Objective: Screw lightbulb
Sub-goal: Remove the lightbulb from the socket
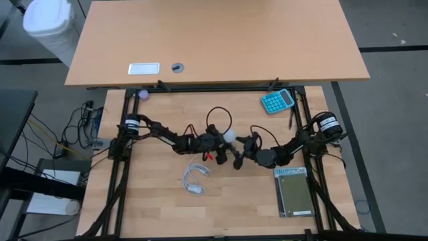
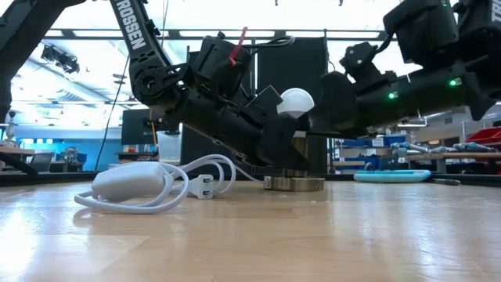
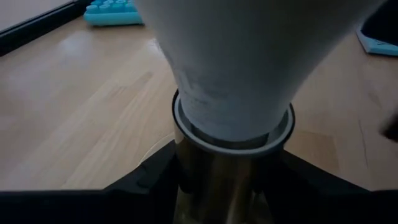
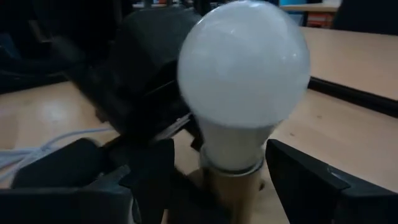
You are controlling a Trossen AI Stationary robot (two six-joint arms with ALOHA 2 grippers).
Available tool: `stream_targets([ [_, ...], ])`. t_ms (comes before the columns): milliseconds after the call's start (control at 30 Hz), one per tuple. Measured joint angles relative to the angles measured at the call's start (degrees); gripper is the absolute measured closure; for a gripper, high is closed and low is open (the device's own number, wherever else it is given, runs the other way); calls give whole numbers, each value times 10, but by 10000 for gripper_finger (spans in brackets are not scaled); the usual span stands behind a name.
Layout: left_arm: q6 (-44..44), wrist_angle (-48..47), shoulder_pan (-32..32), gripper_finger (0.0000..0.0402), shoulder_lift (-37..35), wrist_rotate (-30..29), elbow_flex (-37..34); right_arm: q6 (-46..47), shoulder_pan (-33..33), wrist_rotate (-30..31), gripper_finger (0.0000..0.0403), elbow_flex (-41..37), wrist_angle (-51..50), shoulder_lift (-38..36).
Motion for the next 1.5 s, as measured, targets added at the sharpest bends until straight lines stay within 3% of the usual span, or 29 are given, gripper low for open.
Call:
stream_targets([
  [167, 4, 0, -5, 207, 0, 1, 0, -3, 0, 43, 149, -2, 1, 0],
  [433, 18, -4, -8, 207, -1, 7, 0, -14, 5, 57, 156, -15, 2, 0],
  [667, 21, -7, -9, 207, -1, 24, 0, 36, 30, 215, 173, -64, -1, -31],
  [700, 21, -7, -9, 207, -1, 26, 0, 42, 30, 207, 173, -70, 0, -36],
  [867, 21, -5, -9, 207, -1, 26, 0, 18, 29, 29, 173, -72, 13, -45],
  [933, 22, -2, -9, 207, -1, 26, 0, 12, 29, -1, 173, -63, 16, -45],
  [1267, 34, 10, -9, 207, -1, 38, 0, -29, -5, -55, 174, -24, -1, -45],
  [1500, 34, 11, -9, 207, 0, 42, 0, -24, -12, -47, 174, -36, -20, -45],
])
